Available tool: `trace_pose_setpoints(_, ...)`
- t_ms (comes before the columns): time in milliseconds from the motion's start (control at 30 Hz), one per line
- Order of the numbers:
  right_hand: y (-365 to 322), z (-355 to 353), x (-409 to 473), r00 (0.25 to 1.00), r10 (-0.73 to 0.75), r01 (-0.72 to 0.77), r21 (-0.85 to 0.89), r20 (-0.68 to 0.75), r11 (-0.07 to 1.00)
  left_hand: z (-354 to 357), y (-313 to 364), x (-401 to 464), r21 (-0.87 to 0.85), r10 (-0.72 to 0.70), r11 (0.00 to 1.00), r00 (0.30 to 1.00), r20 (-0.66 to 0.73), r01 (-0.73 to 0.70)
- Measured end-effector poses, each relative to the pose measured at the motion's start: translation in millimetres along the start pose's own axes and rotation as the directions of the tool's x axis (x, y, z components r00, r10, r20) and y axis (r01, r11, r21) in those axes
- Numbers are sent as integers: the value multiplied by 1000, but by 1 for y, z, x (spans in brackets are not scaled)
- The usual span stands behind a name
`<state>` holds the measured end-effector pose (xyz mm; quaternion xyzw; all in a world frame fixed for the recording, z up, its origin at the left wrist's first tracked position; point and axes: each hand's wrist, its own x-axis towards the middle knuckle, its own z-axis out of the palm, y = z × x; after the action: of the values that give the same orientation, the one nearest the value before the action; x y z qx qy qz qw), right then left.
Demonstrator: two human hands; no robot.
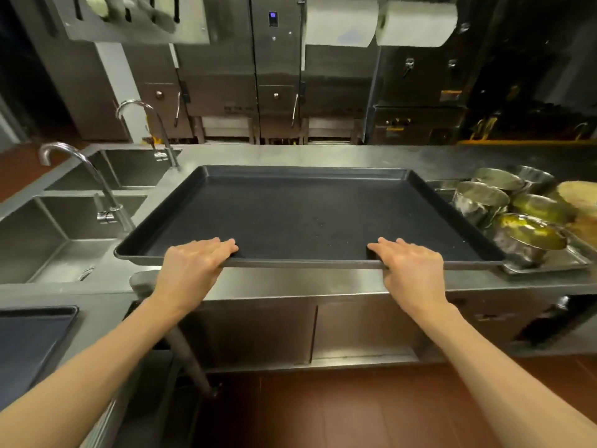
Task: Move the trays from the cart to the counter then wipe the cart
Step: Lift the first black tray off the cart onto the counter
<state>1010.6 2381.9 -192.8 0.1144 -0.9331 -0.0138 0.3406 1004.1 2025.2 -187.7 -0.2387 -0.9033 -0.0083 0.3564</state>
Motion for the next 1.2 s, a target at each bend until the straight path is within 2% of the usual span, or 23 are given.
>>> trace_pose_setpoints(233, 52, 92, 38, 997, -41, 35, 82, 69, 996, 79, 6, 37, -21, -72, 997, 993, 90, 74)
trace_pose_setpoints(533, 58, 209, 53, 983, -20, 1, 100, 183, 995, 195, -26, 49, -57, -109, 990, 953, 281, 130)
trace_pose_setpoints(1067, 66, 299, 30, 934, -46, 12, 97, 354, 995, 277, -29, 22, -62, -112, 986, 891, 440, 154)
trace_pose_setpoints(1200, 69, 315, 16, 910, -51, 23, 74, 411, 997, 292, -22, 13, -58, -148, 978, 863, 483, 200)
